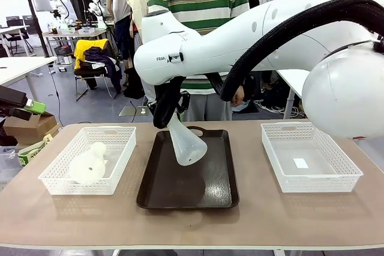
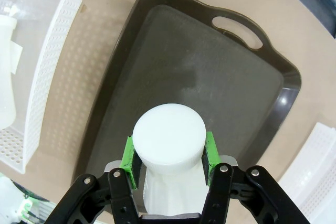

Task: Prepare the laboratory tools.
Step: Place the picked Big flask upright in the Handle tray as instructed by the person.

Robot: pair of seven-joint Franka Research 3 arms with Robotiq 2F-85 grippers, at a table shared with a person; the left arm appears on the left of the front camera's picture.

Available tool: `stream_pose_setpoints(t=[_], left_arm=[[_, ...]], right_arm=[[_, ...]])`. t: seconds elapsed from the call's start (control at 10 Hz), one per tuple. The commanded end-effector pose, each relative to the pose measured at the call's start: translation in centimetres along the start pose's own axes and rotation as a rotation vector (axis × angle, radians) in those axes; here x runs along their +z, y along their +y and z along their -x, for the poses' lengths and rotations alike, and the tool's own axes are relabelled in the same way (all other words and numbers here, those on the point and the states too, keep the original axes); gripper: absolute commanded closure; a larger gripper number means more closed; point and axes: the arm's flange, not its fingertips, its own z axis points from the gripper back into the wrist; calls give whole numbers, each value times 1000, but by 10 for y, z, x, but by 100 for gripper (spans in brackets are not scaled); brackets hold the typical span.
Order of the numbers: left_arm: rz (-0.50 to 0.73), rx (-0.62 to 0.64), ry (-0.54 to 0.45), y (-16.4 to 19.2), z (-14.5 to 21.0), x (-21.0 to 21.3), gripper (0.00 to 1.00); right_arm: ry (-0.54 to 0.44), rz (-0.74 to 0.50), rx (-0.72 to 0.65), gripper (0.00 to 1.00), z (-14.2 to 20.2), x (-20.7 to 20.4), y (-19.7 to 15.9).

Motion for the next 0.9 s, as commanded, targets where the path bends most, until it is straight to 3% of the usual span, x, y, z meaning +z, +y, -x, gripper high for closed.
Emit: stream_pose_setpoints(t=[0.0,0.8], left_arm=[[18,-16,-5,4,0,1,0],[18,-16,-5,4,0,1,0]], right_arm=[[-9,-3,2,100,0,0,1],[-9,-3,2,100,0,0,1]])
